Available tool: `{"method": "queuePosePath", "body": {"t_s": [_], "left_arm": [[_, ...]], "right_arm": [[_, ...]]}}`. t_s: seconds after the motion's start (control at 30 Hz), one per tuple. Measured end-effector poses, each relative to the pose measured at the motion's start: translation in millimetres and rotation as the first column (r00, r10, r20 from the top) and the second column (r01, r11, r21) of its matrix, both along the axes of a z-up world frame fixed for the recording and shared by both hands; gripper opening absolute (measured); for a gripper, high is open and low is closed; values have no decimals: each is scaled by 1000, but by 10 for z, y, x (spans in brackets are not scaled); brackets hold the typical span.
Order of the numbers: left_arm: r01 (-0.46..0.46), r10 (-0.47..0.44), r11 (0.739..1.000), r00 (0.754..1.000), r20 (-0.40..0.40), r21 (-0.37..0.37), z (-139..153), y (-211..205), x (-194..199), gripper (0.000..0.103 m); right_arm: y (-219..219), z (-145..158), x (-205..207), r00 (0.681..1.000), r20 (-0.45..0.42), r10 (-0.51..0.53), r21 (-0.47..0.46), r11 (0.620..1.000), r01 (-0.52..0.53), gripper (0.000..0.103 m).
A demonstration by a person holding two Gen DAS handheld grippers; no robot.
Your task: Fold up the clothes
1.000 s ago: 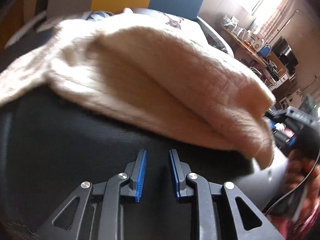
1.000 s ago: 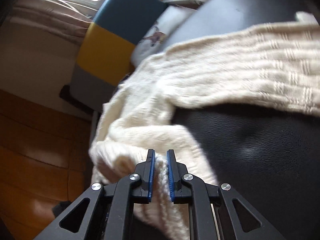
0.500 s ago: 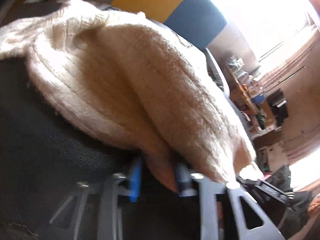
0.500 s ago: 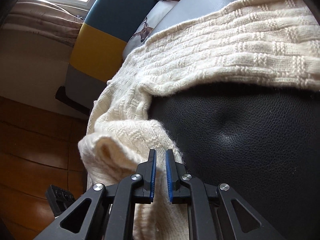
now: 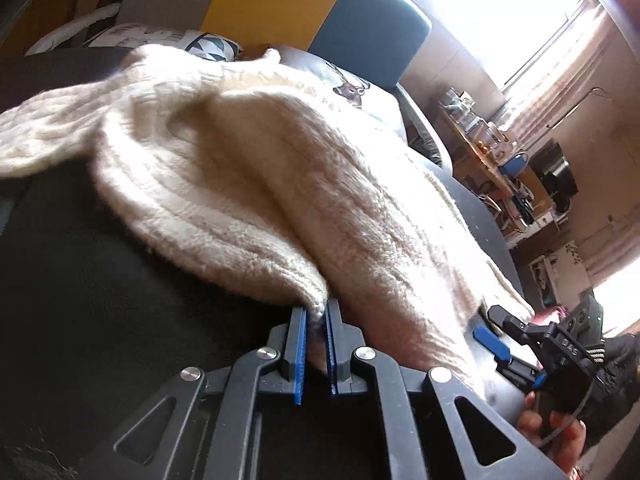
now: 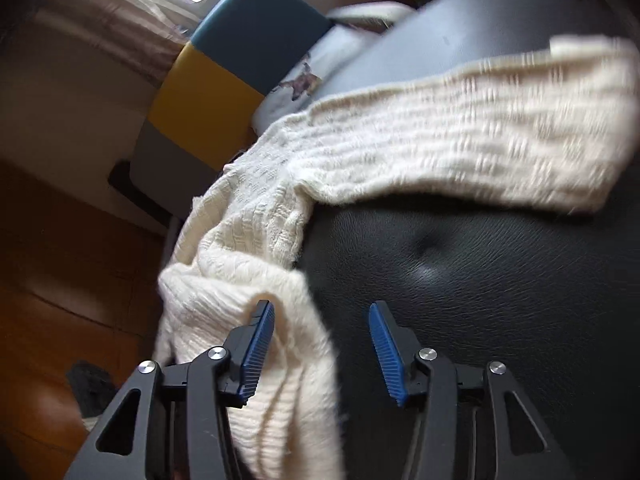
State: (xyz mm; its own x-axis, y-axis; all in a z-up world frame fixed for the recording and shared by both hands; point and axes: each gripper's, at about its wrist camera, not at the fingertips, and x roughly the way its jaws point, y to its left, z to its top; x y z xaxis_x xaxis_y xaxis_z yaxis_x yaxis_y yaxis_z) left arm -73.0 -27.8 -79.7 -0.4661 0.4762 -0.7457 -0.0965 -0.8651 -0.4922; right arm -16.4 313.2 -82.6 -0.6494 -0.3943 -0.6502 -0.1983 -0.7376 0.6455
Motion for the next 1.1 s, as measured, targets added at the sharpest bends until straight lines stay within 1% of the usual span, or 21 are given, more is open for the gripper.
{"method": "queuePosePath", "body": {"t_s": [0.07, 0.1, 0.13, 0.17, 0.23, 0.37, 0.43, 0.5, 0.57, 0.6, 0.7, 0.77, 0.8, 0.9, 1.0, 1.03, 1.07, 1.1], "left_arm": [[12, -12, 1000, 1000, 13, 13, 35, -156, 66, 7], [17, -17, 1000, 1000, 20, 21, 52, -235, 100, 7], [23, -23, 999, 999, 23, 22, 70, -311, 139, 7], [30, -30, 999, 999, 23, 16, 91, -385, 186, 7], [44, -44, 999, 999, 22, 4, 132, -532, 278, 7], [40, -39, 997, 999, 27, -67, 133, -931, 425, 7], [20, -16, 995, 999, 40, -99, 86, -1050, 389, 7], [-12, 19, 992, 998, 55, -129, 23, -1194, 362, 8], [-31, 43, 990, 996, 79, -138, -58, -1269, 329, 10], [-41, 54, 989, 994, 90, -143, -99, -1307, 313, 12], [-63, 74, 991, 993, 94, -115, -136, -1330, 369, 17], [-62, 72, 994, 992, 106, -94, -140, -1292, 450, 22], [-58, 68, 995, 991, 115, -86, -140, -1264, 496, 24], [-27, 34, 998, 990, 138, -49, -139, -1112, 671, 28], [13, -9, 999, 992, 128, -32, -154, -970, 836, 33], [12, -8, 999, 994, 110, -35, -164, -917, 884, 34], [-3, 7, 999, 997, 81, -48, -161, -879, 924, 34], [-11, 15, 998, 998, 63, -61, -152, -864, 956, 34]], "right_arm": [[-70, 49, 36, 999, -1, 32, 55, 998, -32, 50], [-129, 40, 39, 999, 18, 48, 88, 995, -49, 49], [-192, 26, 38, 997, 41, 64, 122, 990, -69, 44], [-226, 1, 58, 995, 59, 75, 139, 987, -83, 41], [-271, -58, 113, 992, 89, 94, 158, 982, -107, 41], [-358, -158, 203, 986, 111, 125, 167, 976, -142, 37], [-411, -163, 206, 985, 108, 137, 177, 972, -155, 37], [-434, -164, 206, 983, 109, 146, 154, 975, -162, 37], [-469, -168, 199, 981, 112, 160, 128, 976, -174, 37], [-513, -166, 193, 979, 114, 171, 132, 974, -185, 37], [-651, -149, 182, 973, 119, 196, 169, 962, -214, 37], [-662, -158, 187, 974, 121, 194, 161, 964, -212, 32], [-650, -167, 194, 974, 122, 191, 146, 967, -208, 31], [-621, -188, 231, 972, 131, 195, 117, 971, -210, 29], [-665, -185, 250, 967, 136, 215, 142, 962, -234, 29], [-683, -184, 245, 966, 136, 219, 151, 959, -238, 27], [-704, -190, 237, 964, 136, 227, 156, 956, -247, 16], [-727, -200, 228, 962, 138, 237, 161, 953, -258, 12]]}}
